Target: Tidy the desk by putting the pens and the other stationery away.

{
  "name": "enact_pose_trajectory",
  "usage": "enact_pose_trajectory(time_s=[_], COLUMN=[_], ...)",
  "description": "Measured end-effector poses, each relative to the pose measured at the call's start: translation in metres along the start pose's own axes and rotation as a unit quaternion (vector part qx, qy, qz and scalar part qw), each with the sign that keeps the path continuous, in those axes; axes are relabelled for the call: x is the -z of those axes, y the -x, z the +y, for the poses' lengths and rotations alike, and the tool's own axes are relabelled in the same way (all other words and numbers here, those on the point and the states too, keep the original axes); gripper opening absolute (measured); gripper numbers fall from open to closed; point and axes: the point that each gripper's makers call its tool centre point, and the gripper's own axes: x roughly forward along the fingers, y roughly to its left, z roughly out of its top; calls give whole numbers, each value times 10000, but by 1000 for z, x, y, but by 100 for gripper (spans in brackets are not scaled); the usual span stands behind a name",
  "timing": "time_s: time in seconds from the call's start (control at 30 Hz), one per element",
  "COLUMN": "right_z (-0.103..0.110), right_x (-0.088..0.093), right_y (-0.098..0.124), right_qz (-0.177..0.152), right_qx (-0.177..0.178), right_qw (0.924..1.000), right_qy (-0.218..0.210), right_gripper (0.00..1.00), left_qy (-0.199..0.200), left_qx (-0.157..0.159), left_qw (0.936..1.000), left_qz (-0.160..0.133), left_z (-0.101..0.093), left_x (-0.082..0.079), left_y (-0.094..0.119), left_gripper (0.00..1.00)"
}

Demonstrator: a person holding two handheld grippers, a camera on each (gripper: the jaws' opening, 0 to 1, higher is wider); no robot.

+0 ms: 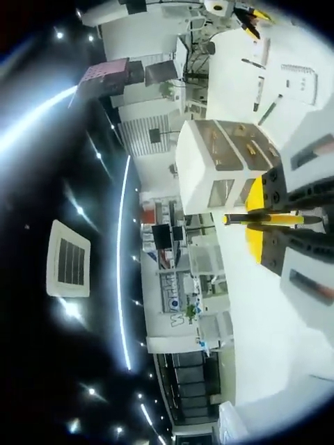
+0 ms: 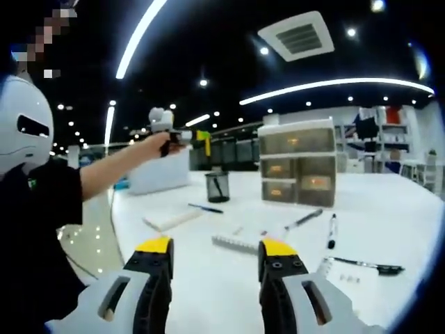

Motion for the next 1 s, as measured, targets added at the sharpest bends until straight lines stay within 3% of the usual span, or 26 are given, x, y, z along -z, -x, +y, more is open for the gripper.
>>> enact_pose_trajectory(time_s=[0.67, 1.0], right_z=[4, 9], right_x=[6, 9], right_y=[-1, -4], right_qz=[78, 103], right_qx=[-2, -52], right_qw=[10000, 9999], right_qy=[16, -8], right_gripper=[46, 46], left_qy=[142, 215], left_qx=[-9, -15], left_qw=[9998, 9994], left_qz=[152, 284], left_z=[1, -15], left_x=[44, 67], left_y=[-2, 4], left_gripper=[7, 7])
